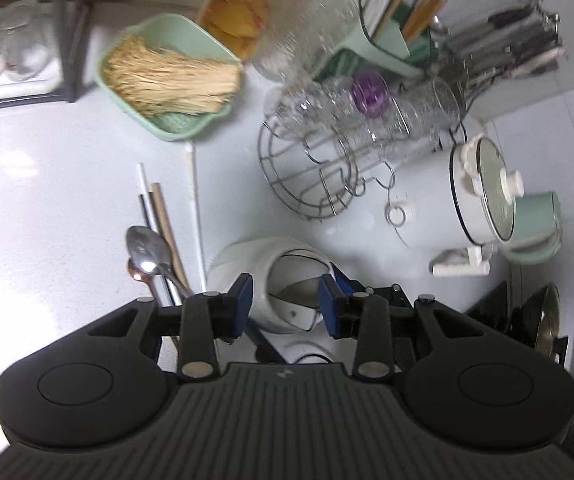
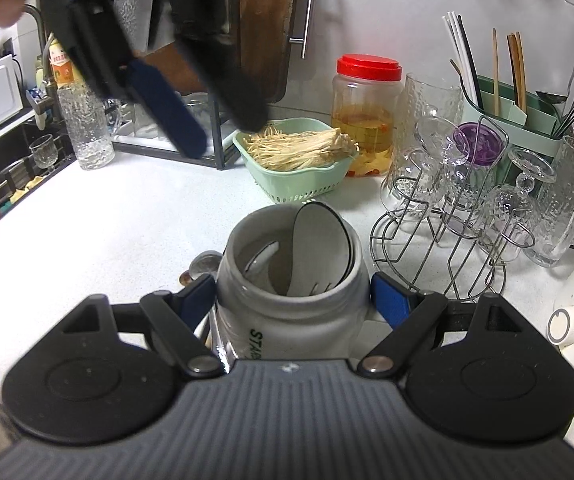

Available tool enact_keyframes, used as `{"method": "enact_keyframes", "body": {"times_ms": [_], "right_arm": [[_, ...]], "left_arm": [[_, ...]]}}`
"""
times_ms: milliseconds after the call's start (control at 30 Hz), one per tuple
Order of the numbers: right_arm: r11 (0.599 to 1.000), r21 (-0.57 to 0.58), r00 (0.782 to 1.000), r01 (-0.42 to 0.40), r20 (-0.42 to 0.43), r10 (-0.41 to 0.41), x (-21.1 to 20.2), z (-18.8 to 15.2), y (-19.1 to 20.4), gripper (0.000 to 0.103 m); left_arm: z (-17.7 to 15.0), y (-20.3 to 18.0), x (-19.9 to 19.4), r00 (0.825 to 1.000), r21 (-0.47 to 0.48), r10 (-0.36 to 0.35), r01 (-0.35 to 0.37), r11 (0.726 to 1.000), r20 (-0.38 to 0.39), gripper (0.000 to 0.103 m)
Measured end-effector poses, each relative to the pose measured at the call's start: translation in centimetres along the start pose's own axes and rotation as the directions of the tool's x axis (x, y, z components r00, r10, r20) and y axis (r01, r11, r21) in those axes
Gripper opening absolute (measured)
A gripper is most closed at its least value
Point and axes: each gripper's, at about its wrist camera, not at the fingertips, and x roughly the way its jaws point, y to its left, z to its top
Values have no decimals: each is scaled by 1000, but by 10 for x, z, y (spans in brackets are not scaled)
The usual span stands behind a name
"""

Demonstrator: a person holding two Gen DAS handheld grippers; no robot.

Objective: Organize utensils
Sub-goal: 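Open the left tool and withdraw it from the mug, then move the left tool down to the metal spoon in the utensil pile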

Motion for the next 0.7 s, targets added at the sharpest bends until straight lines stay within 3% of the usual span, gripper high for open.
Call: {"method": "enact_keyframes", "body": {"times_ms": [300,700], "right_arm": [[999,28,1000,21,-15,-20,1,3,1,87],[995,75,997,73,-29,-71,4,6,6,87]], "left_arm": [[-25,23,-20,996,10,22,-23,1000,92,41],[-47,38,-37,972,56,97,-112,992,214,43]]}}
